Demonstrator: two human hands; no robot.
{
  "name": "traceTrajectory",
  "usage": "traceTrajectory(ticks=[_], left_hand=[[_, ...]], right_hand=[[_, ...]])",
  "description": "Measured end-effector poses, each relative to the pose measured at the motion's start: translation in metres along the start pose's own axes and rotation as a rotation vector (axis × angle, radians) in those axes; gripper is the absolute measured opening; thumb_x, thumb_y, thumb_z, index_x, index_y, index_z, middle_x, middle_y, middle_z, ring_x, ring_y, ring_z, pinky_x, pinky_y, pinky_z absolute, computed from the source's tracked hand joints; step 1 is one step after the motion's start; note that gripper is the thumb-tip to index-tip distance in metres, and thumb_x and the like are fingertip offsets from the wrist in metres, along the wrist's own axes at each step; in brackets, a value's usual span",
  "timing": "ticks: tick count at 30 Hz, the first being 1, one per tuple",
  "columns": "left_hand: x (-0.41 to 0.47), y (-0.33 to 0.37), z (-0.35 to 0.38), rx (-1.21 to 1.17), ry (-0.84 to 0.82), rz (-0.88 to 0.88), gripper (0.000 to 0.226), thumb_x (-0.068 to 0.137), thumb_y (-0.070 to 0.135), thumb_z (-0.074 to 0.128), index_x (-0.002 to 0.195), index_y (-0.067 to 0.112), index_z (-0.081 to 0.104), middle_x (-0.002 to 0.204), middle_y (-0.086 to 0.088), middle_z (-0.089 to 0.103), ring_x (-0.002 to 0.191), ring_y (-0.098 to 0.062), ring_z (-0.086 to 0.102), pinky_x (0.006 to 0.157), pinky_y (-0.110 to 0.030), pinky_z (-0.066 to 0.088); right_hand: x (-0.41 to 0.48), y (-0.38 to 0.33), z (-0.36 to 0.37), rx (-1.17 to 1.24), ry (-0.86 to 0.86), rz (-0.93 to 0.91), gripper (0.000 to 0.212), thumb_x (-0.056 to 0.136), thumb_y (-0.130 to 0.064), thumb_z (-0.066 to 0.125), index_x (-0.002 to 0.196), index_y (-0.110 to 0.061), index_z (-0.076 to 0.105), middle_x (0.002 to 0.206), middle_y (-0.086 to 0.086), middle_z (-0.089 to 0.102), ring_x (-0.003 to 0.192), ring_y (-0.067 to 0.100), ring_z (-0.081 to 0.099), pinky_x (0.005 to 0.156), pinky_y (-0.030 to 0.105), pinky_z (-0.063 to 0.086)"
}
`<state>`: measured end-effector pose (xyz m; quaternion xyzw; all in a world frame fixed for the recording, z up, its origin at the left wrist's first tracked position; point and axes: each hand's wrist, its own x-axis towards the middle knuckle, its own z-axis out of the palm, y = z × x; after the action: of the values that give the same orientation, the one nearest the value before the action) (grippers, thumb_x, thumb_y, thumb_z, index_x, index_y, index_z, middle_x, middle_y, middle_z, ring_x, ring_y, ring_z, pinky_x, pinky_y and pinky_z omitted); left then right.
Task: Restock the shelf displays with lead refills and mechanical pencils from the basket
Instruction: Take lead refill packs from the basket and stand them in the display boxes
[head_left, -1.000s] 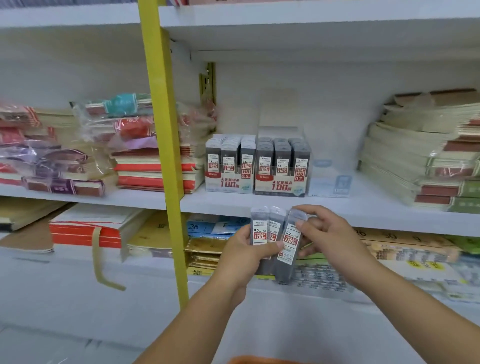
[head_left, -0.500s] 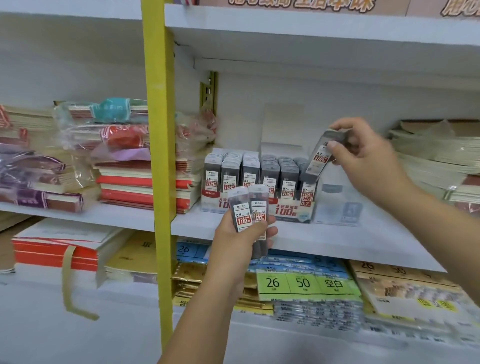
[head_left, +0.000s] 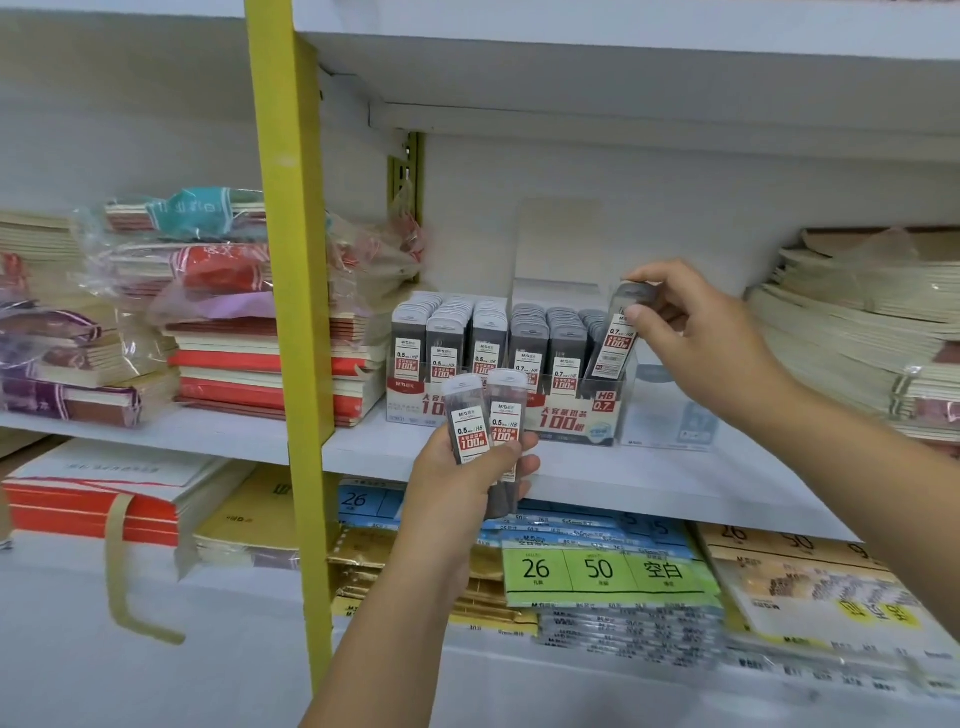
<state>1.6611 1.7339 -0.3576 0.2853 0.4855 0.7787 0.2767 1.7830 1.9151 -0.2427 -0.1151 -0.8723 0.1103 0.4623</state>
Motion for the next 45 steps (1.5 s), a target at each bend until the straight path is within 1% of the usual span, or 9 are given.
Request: traceTrajectory(ticks=[4,8,10,20,26,30,37,41,45], left_hand=[[0.002,0.001,0.002,-0.052,0.024,0.001,0.018,0.091,0.013,0.072,0.107,0.021,0.07,0.098,0.0,0.08,0.088,-0.018,0.077,0.068,-0.026,0.062],[0.004,0.002,0.002,-0.064,0.052,0.001,0.021,0.087,0.016,0.075,0.107,0.022,0.07,0.099,0.001,0.08,0.088,-0.017,0.077,0.065,-0.025,0.061],[0.004,0.003,0.001,-0.064,0.053,0.0,0.021,0.089,0.015,0.073,0.109,0.021,0.069,0.098,0.001,0.08,0.088,-0.017,0.077,0.065,-0.024,0.061],[0.002,0.007,-0.009,-0.079,0.025,-0.026,0.019,0.091,0.01,0.07,0.107,0.02,0.072,0.101,-0.001,0.079,0.092,-0.02,0.077,0.068,-0.026,0.061],[-0.006,0.014,-0.005,-0.063,-0.079,0.0,0.021,0.092,0.009,0.069,0.11,0.019,0.071,0.105,-0.003,0.078,0.095,-0.023,0.076,0.07,-0.027,0.06],[-0.011,0.016,-0.002,-0.042,-0.14,0.022,0.023,0.093,0.009,0.069,0.113,0.02,0.071,0.107,-0.006,0.078,0.095,-0.025,0.076,0.071,-0.027,0.06],[-0.01,0.016,-0.009,0.057,-0.094,0.011,0.016,0.102,0.024,0.056,0.116,0.025,0.064,0.104,0.0,0.078,0.094,-0.021,0.076,0.072,-0.031,0.062],[-0.004,0.021,-0.024,0.091,-0.005,0.044,0.016,0.105,0.034,0.047,0.117,0.03,0.057,0.095,0.009,0.079,0.081,-0.012,0.076,0.063,-0.028,0.061],[0.0,0.024,-0.039,0.138,0.034,0.064,0.01,0.106,0.029,0.048,0.111,0.032,0.056,0.084,0.006,0.076,0.057,-0.01,0.064,0.061,-0.032,0.062]], right_hand=[[0.004,-0.009,-0.006,0.13,0.089,0.034,0.024,0.093,-0.021,0.06,0.099,-0.043,0.052,0.09,-0.005,0.068,0.084,0.015,0.065,0.073,0.024,0.051],[0.009,-0.02,0.0,0.163,0.052,0.03,0.023,0.093,-0.021,0.061,0.101,-0.04,0.052,0.089,-0.007,0.068,0.078,0.0,0.063,0.067,0.013,0.049],[0.009,-0.021,0.009,0.063,-0.025,0.018,0.021,0.092,-0.024,0.063,0.105,-0.037,0.054,0.088,-0.016,0.063,0.078,-0.009,0.057,0.068,0.005,0.043],[-0.018,-0.015,0.026,-0.523,-0.054,-0.107,0.039,0.092,-0.031,0.06,0.13,-0.023,0.061,0.133,0.003,0.052,0.123,0.023,0.032,0.101,0.037,0.023],[-0.048,-0.052,0.038,0.133,-0.11,0.051,0.035,0.095,-0.027,0.055,0.13,-0.033,0.055,0.098,-0.02,0.06,0.091,0.001,0.051,0.078,0.017,0.041],[-0.05,-0.07,0.048,0.51,-0.238,0.289,0.03,0.093,-0.019,0.061,0.12,-0.033,0.059,0.09,-0.005,0.072,0.084,0.009,0.068,0.081,0.031,0.057],[-0.048,-0.065,0.047,0.6,-0.191,0.334,0.022,0.09,-0.008,0.064,0.1,-0.028,0.063,0.093,-0.009,0.075,0.083,0.006,0.07,0.065,0.018,0.049],[-0.015,-0.071,0.037,0.497,-0.027,0.164,0.023,0.091,-0.014,0.064,0.093,-0.035,0.057,0.092,-0.012,0.073,0.083,0.003,0.068,0.071,0.023,0.051],[0.016,-0.078,0.041,0.28,0.007,-0.019,0.028,0.091,-0.017,0.063,0.09,-0.042,0.051,0.083,-0.017,0.068,0.073,-0.008,0.061,0.06,0.004,0.042]])
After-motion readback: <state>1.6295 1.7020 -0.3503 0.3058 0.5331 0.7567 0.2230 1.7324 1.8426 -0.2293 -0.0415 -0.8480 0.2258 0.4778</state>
